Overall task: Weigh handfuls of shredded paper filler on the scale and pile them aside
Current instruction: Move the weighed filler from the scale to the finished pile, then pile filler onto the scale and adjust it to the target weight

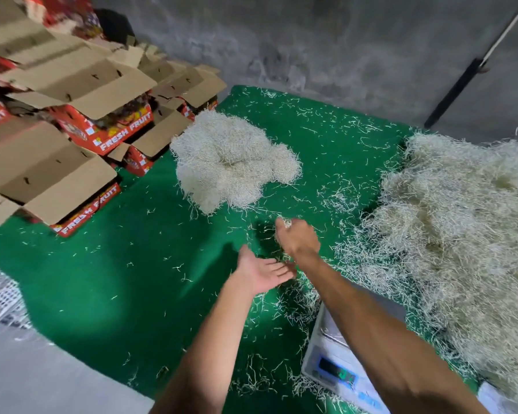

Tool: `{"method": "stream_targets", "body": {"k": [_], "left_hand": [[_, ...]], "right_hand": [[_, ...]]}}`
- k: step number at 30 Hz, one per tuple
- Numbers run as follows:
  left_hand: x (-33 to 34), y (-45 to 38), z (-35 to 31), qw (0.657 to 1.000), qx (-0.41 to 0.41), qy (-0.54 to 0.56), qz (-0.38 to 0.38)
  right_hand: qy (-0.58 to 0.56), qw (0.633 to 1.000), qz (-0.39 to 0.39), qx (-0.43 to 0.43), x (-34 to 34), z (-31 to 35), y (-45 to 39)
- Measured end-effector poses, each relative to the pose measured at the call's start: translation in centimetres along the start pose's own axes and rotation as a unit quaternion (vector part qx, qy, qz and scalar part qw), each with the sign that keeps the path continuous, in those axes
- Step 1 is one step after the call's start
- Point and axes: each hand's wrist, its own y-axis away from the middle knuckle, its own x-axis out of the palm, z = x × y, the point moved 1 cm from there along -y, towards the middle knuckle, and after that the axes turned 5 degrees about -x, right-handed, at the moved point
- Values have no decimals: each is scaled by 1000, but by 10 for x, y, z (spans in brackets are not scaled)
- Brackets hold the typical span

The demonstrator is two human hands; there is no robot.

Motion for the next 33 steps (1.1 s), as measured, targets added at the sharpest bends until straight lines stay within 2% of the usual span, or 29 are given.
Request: {"method": "stream_targets", "body": {"k": [1,2,3,4,5,6,11,14,18,22,25,33], "left_hand": [[-12,-2,-6,1000,6,13,-19],[-24,-6,-11,999,13,25,-39],[-33,-10,-15,998,16,35,-42],[-38,-14,-18,998,17,34,-46],[-40,-17,-19,999,18,30,-40],[-40,-19,-20,999,22,17,-33],[-15,-33,-13,998,24,-64,14],[12,-47,5,992,19,-125,30],[47,-74,39,982,-1,-186,44],[84,-106,79,967,-25,-245,59],[110,-125,105,954,-39,-289,69],[151,-171,138,957,-45,-287,16]], "right_hand": [[-52,996,60,38,-2,7,-7],[-148,977,136,76,-4,15,-15],[-269,934,205,112,-8,26,-23],[-376,886,238,130,-14,36,-33],[-436,860,233,128,-20,44,-44],[-449,860,214,113,-28,51,-53],[-334,939,69,32,-47,27,-60],[-255,964,67,15,-49,-22,-32],[-199,976,57,68,-62,-102,1],[-80,993,-16,83,-91,-181,24],[-15,995,-34,96,-115,-230,35],[-94,979,-7,179,-115,-294,9]]}}
